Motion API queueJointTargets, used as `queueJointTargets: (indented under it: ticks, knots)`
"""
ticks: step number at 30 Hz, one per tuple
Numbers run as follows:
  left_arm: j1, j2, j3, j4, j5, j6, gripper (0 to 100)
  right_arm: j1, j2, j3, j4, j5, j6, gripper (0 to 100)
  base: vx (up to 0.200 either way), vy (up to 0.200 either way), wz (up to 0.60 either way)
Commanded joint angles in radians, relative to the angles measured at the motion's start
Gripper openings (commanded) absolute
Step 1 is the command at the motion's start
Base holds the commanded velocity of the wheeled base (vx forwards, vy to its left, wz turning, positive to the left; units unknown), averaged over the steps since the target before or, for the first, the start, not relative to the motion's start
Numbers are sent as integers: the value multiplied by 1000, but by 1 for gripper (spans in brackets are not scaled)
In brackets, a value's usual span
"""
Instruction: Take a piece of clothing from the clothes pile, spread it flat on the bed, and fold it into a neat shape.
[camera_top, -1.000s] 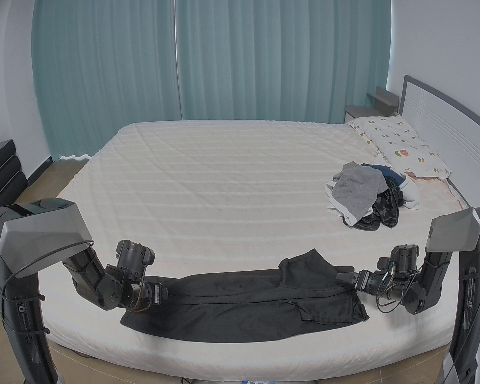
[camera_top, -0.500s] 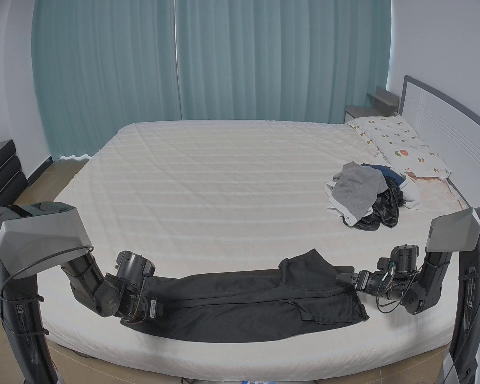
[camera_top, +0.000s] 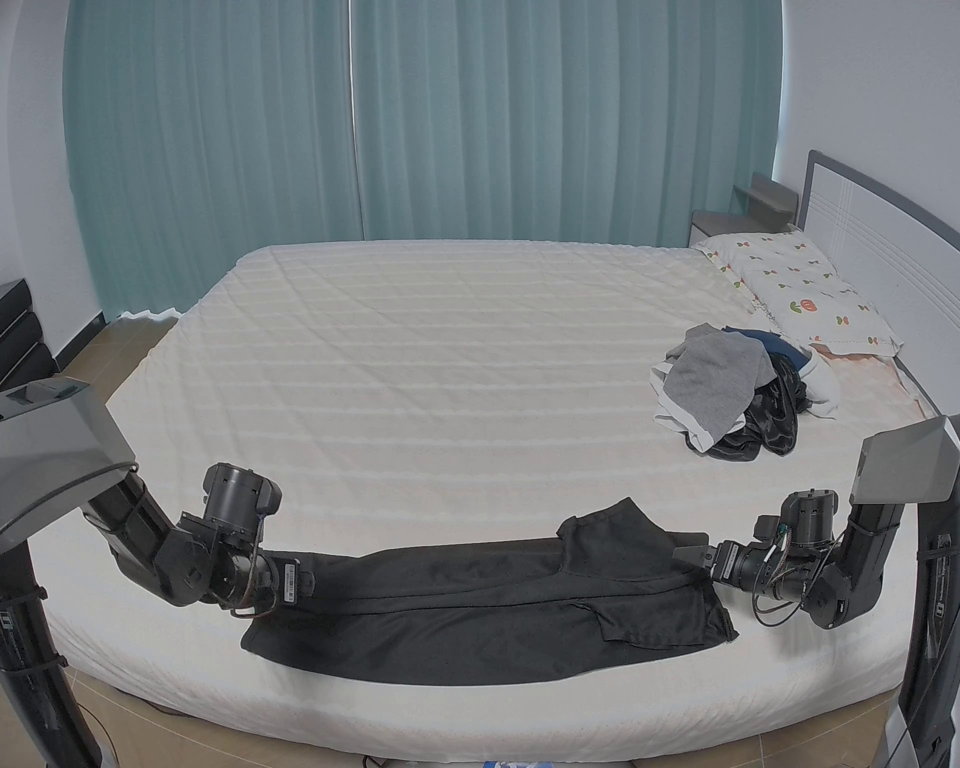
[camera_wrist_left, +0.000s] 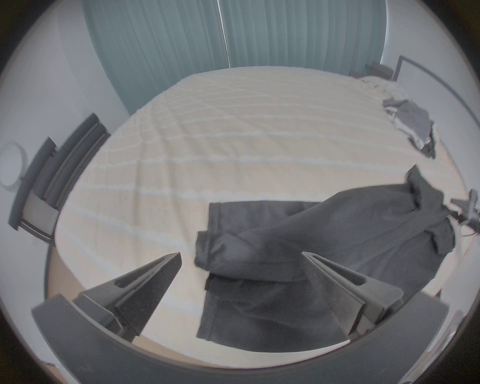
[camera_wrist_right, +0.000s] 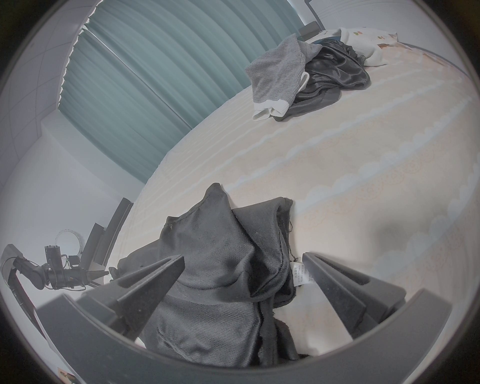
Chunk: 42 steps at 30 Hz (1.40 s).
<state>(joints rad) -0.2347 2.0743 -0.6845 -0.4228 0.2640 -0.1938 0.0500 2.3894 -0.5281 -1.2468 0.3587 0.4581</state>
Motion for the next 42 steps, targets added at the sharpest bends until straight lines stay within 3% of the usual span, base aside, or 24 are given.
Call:
queueJointTargets:
  ticks: [1,5,12,13,14,15,18,35,36,42]
  knots:
    - [54,-16,-55,1,-101,-32,100,2,2,0,0,0,-1,100,0,0,0]
    - [112,27,-116,19,-213,-81,100,2,1,-1,0,0,1,100,0,0,0]
    - [187,145,-221,50,-267,-90,100,2,4,-1,0,0,-1,100,0,0,0]
    - [207,165,-242,55,-342,-128,100,2,5,0,0,0,-1,100,0,0,0]
    - [207,165,-242,55,-342,-128,100,2,5,0,0,0,-1,100,0,0,0]
    - [224,178,-270,75,-427,-173,100,5,7,0,0,0,1,100,0,0,0]
    - [244,201,-302,116,-483,-191,100,10,7,0,0,0,1,100,0,0,0]
    - [259,242,-326,133,-502,-194,100,11,8,0,0,0,1,100,0,0,0]
    - [259,245,-328,133,-502,-194,0,11,10,0,0,0,1,100,0,0,0]
    - [264,256,-348,122,-491,-210,0,22,24,-3,1,0,2,100,0,0,0]
